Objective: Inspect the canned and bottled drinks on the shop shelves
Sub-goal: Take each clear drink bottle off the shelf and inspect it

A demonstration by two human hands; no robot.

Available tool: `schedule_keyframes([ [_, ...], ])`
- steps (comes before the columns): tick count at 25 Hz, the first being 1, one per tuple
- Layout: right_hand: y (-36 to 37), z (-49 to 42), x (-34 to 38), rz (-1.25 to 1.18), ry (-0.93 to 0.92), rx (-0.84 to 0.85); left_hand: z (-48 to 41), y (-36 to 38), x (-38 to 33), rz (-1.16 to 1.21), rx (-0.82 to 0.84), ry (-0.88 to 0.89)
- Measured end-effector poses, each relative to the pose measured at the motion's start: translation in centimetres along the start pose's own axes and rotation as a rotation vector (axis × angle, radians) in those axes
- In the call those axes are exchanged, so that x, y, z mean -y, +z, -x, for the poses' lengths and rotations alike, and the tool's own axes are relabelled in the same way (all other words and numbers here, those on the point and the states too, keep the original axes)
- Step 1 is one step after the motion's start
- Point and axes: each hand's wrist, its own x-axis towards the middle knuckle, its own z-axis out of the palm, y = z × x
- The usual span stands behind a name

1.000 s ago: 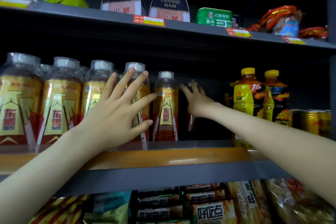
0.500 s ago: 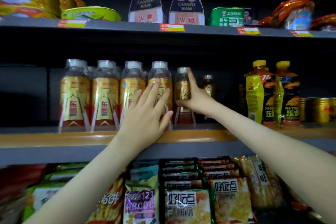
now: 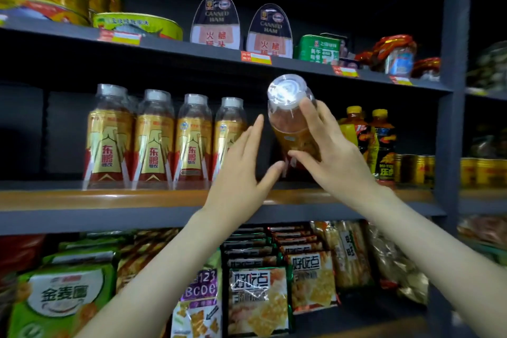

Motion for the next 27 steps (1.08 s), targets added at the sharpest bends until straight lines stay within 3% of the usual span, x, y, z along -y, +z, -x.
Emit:
schedule_keyframes([
  [3, -2.9, 2.7, 2.4, -0.131, -0.005, 0.078, 2.3, 1.0, -4.4, 0.466, 0.081, 0.003],
  [6, -4.4, 7.0, 4.4, -0.365, 0.204, 0.228, 7.0, 2.1, -5.6, 0.569, 0.073, -0.1],
  [12, -2.2, 19.2, 8.0, -0.732, 0.604, 0.517, 19.7, 5.0, -6.6, 0.565, 0.167, -0.548],
  [17, 0.4, 26.8, 11.8, -0.755, 0.56, 0.854, 26.9, 5.6, -7.8, 0.615, 0.128, -1.089],
  [20, 1.0, 28.8, 13.2, -0.9, 0.635, 0.879, 29.5, 4.6, -8.1, 0.578, 0.118, -1.208],
  [23, 1.3, 29.9, 13.6, -1.398, 0.917, 0.811, 32.4, 2.9, -7.9, 0.654, 0.079, -1.257],
  [27, 2.6, 31.4, 15.7, -1.734, 1.14, 0.805, 35.5, 2.7, -8.5, 1.157, 0.104, -1.474],
])
